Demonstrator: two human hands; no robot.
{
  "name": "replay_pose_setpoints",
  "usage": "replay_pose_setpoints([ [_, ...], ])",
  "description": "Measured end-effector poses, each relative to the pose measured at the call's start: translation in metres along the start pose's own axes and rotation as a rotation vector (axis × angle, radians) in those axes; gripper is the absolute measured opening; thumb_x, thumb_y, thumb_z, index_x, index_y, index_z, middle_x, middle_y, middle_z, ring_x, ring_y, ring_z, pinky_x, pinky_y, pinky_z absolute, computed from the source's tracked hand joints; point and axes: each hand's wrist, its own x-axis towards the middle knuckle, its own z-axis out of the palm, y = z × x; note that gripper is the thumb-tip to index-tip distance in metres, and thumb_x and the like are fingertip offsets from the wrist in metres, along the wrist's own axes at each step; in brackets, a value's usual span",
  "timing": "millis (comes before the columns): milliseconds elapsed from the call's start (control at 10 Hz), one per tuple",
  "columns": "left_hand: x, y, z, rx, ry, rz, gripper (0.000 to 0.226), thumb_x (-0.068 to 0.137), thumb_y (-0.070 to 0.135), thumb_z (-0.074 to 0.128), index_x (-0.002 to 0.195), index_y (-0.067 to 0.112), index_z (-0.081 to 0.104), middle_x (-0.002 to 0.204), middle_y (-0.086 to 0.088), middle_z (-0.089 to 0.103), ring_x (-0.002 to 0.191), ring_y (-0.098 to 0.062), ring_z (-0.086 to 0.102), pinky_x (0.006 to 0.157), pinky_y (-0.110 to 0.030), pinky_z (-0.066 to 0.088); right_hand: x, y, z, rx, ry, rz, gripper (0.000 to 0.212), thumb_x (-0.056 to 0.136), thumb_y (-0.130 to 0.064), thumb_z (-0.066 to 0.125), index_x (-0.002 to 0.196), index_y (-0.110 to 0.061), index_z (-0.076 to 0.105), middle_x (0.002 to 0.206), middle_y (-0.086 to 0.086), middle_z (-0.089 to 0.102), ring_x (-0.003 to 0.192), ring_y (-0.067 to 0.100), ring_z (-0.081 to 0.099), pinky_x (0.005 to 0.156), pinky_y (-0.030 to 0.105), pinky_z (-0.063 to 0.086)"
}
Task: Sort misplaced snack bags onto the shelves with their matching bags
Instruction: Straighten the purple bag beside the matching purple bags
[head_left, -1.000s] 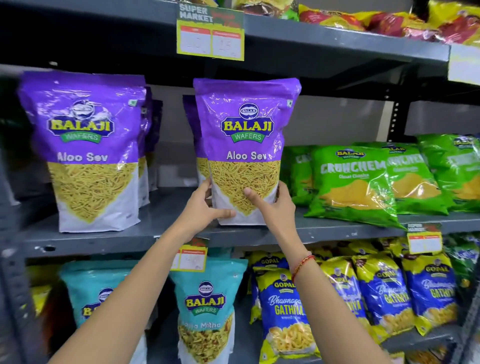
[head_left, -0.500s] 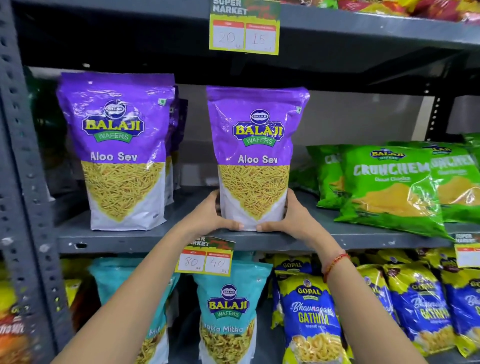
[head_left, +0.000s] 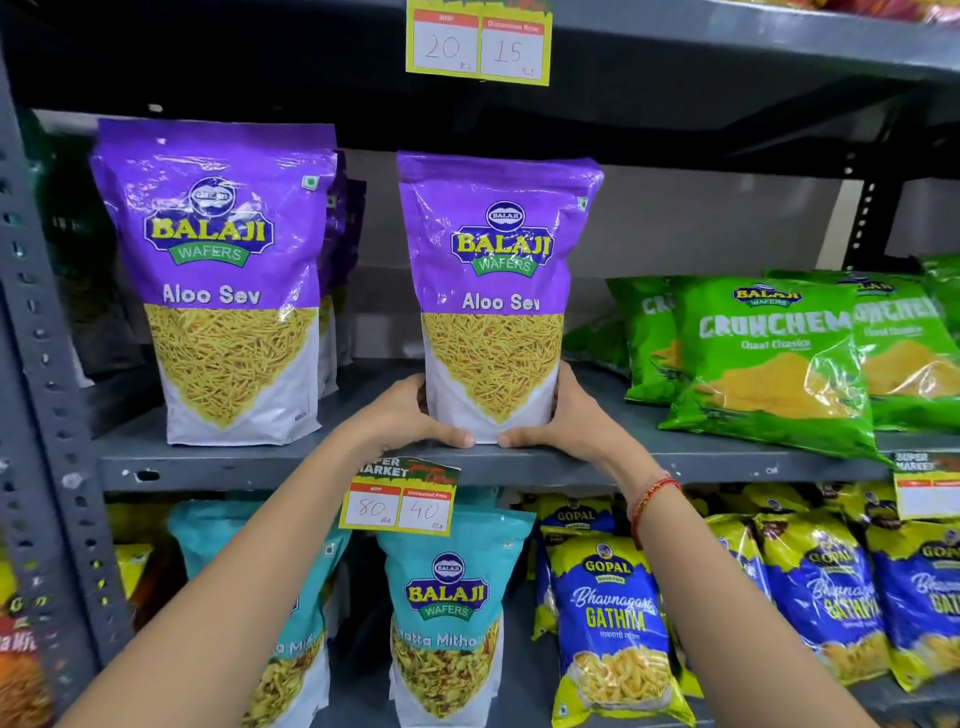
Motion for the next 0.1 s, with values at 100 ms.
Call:
replay_pose_setpoints([
  [100,-0.0083,0.0059,0.0009,0.043,0.003,0.054,0.090,0.050,0.034,0.089,0.127,0.027,0.043,0.110,0.019,0.054,0.095,0.002,0.052,0.066,-0.007,0.037,-0.0075,-0.0040,0.0003,0.029,0.048,-0.040,0.113,0.050,-0.037,0.092,0.141,-0.026,0.025,0.133,-0.009,0.051,0.124,0.015,0.048,0.100,0.029,0.042],
])
